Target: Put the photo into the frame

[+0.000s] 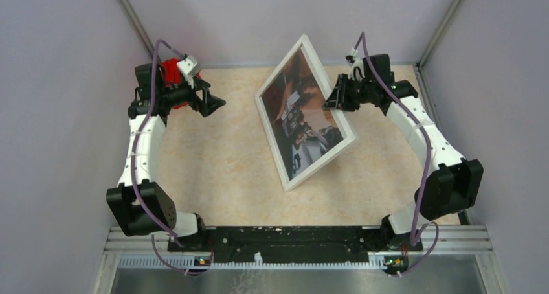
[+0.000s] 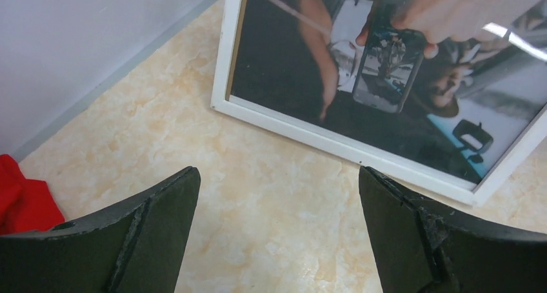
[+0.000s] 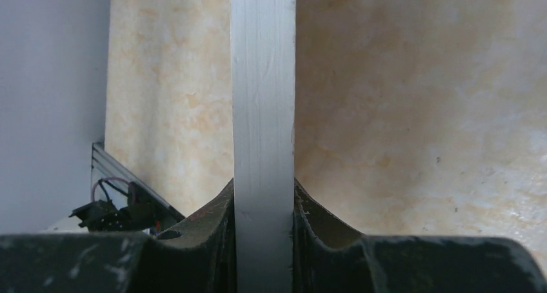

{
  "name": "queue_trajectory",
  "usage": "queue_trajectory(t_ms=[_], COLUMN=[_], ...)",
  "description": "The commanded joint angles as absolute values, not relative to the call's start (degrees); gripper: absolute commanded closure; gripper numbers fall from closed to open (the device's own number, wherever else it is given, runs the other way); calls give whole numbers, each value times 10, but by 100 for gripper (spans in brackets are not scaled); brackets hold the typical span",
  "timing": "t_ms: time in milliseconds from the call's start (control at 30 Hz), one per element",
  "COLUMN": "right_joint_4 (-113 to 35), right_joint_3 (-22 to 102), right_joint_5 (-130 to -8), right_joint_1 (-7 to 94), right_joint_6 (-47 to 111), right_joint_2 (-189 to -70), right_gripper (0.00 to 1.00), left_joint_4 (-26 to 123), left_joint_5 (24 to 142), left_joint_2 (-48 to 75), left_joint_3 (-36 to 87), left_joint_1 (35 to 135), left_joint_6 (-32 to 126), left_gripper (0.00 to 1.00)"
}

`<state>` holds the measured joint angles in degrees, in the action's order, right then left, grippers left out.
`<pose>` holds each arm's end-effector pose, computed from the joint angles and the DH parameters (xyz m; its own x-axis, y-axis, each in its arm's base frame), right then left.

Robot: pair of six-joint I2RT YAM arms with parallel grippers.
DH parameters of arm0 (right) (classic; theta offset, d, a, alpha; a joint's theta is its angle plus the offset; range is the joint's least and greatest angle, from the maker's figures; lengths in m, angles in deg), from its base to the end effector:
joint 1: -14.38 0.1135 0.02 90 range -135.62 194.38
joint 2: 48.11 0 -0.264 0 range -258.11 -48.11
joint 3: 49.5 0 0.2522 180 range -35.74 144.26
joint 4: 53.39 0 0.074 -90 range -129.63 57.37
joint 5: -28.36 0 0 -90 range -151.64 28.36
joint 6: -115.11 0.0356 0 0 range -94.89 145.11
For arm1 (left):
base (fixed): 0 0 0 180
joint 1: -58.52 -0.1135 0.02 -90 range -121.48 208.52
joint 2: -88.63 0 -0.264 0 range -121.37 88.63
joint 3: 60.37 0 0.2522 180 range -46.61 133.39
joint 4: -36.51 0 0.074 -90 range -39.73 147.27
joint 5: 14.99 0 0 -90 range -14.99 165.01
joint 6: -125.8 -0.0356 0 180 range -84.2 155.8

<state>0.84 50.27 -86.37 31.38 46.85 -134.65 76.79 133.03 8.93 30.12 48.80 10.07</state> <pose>0.3111 0.1107 0.3650 -0.7930 0.1094 -0.5994 -0.2947 0.7921 0.5345 0.3021 0.0211 0.3748 -0.1600 0.2059 -0.9654 0.7857 0.6186 0.0017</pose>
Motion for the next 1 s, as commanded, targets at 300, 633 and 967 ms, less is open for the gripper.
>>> queue_trajectory(t_ms=[300, 633, 967], right_joint_4=[-231, -438, -424], right_joint_3=[205, -63, -75], right_joint_5=[-881, -757, -665], right_joint_1=[304, 304, 304], right_joint_6=[576, 601, 535], right_joint_2=[-1176, -1112, -1143], right_gripper=[100, 78, 1], left_joint_4=[740, 652, 509], left_joint_5=[1305, 1287, 1285], left_joint_2=[89, 51, -24], left_joint_3=[226, 73, 1], left_joint_1=[486, 485, 485], left_joint_6=[109, 126, 183], left_gripper=[1, 1, 1])
